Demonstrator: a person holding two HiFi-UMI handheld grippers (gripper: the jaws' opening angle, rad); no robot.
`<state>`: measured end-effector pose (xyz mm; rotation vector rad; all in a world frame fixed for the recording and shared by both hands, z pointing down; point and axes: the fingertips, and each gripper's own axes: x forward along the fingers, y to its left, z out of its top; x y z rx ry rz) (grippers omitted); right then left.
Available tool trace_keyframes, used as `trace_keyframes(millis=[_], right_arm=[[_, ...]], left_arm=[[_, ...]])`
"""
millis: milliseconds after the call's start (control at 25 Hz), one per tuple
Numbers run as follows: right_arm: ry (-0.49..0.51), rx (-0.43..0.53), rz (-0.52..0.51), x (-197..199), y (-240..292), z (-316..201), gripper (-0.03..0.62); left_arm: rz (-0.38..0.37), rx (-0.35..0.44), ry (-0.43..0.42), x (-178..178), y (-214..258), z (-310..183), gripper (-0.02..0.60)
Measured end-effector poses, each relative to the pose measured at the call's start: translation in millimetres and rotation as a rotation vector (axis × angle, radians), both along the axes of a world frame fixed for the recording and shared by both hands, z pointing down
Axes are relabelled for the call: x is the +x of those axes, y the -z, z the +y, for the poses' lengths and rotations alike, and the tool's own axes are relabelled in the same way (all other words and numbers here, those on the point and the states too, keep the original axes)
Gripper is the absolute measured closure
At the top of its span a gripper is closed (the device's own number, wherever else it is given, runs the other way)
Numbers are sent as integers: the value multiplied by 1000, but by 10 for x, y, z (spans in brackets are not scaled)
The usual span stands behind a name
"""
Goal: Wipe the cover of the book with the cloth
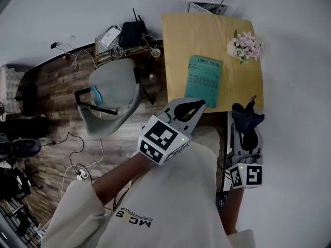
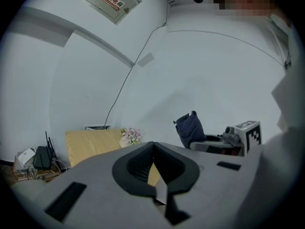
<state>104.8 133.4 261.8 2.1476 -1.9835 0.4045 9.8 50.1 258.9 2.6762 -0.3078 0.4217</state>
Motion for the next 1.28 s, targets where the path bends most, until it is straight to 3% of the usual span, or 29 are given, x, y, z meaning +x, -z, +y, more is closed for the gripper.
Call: trace_keyframes(millis=[440,880,1040,1280], right_arm=[[-2,-91,-81,173,-291,-491,422],[61,-110,-35,431,-738,-1007,422],[100,-150,8,555,-1047,-1152,422],[111,-209,-17,741,-1482,-1367,422]], left_arm=[[-51,-59,77,-131,-270,-473,571],[-121,-113,90,62,-674,-602,571],[-133,-124,120,167,-763,-641,571],[-178,-124,140,285,-939,-661,571]])
